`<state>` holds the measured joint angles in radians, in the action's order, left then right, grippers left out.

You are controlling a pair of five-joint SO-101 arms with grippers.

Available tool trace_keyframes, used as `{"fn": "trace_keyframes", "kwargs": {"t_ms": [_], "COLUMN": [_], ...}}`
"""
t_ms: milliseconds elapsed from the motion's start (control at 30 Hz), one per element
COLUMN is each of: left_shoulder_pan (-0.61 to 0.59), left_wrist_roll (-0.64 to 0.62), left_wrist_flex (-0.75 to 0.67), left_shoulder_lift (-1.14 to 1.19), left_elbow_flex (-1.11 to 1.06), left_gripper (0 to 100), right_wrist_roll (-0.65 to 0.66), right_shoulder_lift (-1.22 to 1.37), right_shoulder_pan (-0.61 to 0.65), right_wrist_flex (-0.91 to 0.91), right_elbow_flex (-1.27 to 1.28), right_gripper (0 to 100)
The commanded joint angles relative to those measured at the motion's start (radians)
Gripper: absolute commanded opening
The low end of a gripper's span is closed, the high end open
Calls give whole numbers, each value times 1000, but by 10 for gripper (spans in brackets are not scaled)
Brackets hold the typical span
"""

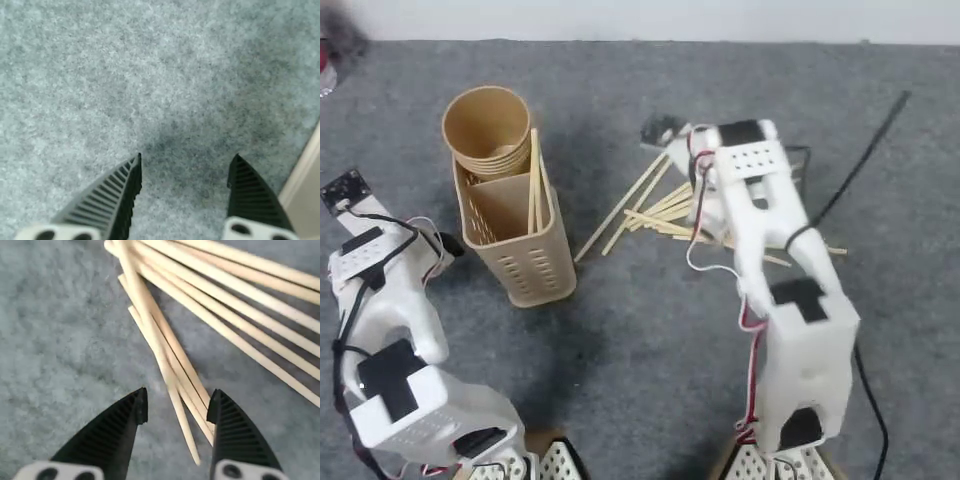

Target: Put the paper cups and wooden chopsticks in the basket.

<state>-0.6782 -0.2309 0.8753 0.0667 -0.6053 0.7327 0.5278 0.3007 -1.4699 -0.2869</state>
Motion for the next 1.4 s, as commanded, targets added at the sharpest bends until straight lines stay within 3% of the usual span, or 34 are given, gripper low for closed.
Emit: {"fn": "trace_keyframes", "kwargs": {"t_ms": [0, 400, 533, 900, 1367], "left_shoulder_pan": [-5, -2, -2, -2, -5], "left_wrist_roll": [6, 6, 6, 6, 6], "left_wrist_flex": [5, 5, 5, 5, 5], "left_shoulder_lift": [-32, -32, -32, -32, -32], "left_elbow_flex": [12, 13, 13, 13, 12], "left_gripper": [261, 261, 261, 261, 261], "right_wrist_roll": [20, 55, 57, 54, 52], "right_shoulder_lift": [50, 156, 159, -110, -101], "right_shoulder_pan": [-13, 12, 10, -27, -33], "right_wrist_flex": [27, 84, 93, -8, -51], "right_elbow_flex": [-41, -41, -43, -40, -41], "right_gripper": [198, 125, 0, 9, 10]}}
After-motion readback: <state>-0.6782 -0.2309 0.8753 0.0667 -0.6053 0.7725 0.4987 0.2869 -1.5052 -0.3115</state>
